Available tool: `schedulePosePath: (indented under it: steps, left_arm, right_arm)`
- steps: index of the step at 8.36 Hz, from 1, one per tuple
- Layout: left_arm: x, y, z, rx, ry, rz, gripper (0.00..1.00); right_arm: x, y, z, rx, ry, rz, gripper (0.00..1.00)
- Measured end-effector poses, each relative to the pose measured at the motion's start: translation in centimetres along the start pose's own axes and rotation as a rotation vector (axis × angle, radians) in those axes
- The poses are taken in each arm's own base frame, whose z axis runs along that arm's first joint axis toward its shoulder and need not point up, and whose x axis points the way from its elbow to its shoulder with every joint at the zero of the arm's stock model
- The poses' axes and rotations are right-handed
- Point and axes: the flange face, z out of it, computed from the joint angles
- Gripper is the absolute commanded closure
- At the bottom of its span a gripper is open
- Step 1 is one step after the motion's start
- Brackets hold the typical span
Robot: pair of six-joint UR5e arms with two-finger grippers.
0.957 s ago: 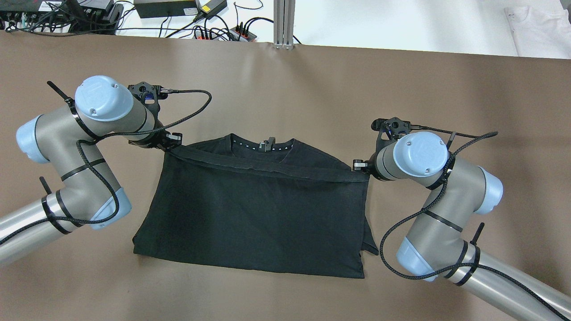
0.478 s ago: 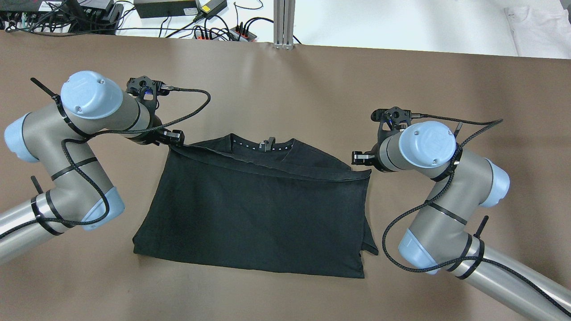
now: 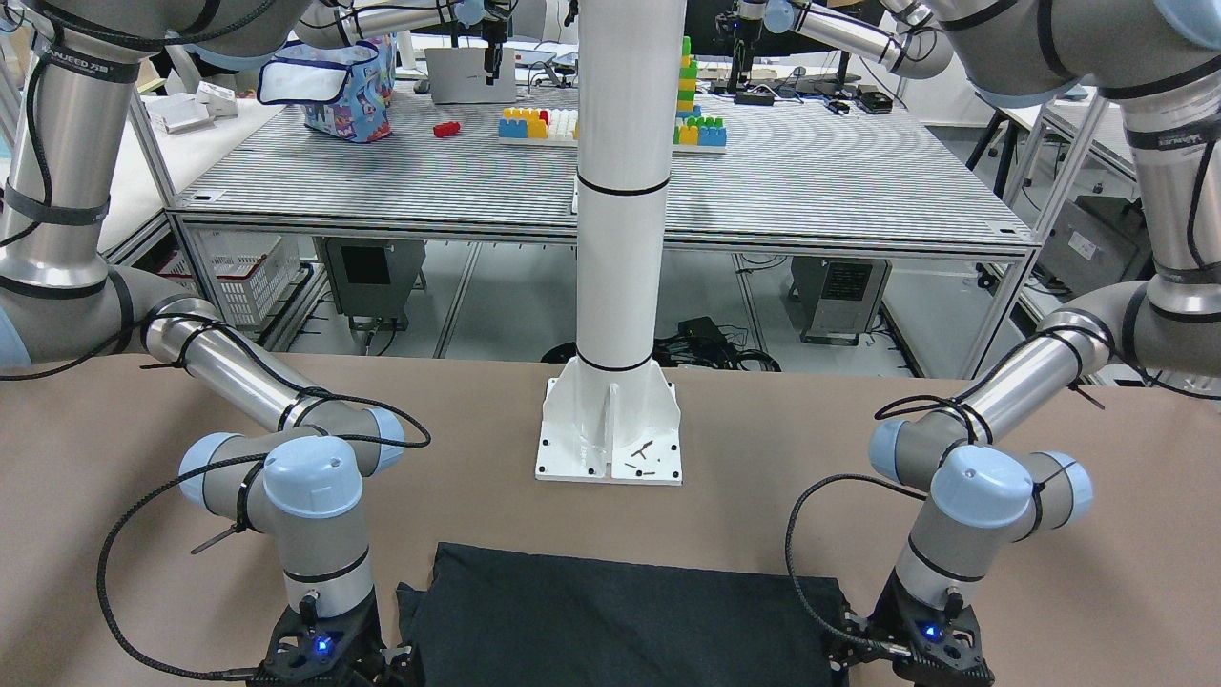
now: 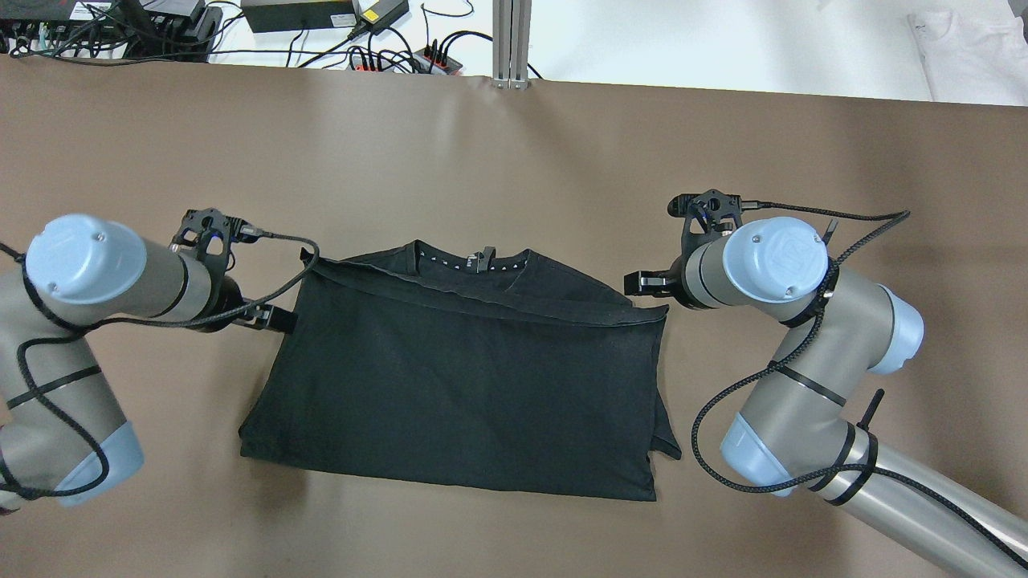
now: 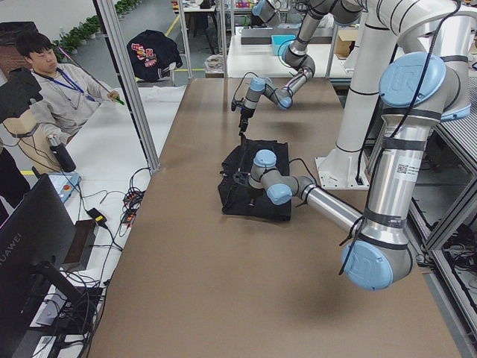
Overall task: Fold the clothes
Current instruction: 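Release the hem and move the left gripper to the folded shirt's near corner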
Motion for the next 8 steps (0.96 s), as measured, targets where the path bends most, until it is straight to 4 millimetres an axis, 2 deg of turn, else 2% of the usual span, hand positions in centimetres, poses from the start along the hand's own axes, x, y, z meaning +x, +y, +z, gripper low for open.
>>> schedulePosePath:
  steps: [2,3,4,6,8]
  left_arm:
    - [-1.7,5.0,1.6,-0.033,0.028,0.03,0.0]
    - [-1.5,6.7,1.9,-0.045,0.054,0.028,0.0]
    - [-0.4,8.2,1.9,-0.06,0.08,0.02,0.03]
    - [1.9,10.8,2.6,-0.084,0.103,0.013,0.32]
    - [2.5,12.3,3.3,-0.088,0.094,0.017,0.52]
  right_arm:
    - [0.2,0.2,0.2,-0.001,0.005,-0.001,0.06]
    - [0.2,0.3,0.3,-0.001,0.006,-0.001,0.06]
    - [0.2,0.3,0.3,-0.001,0.006,-0.002,0.06]
    - [0.3,0.4,0.4,-0.002,0.008,-0.003,0.06]
    - [0.4,0.4,0.4,-0.002,0.011,-0.002,0.06]
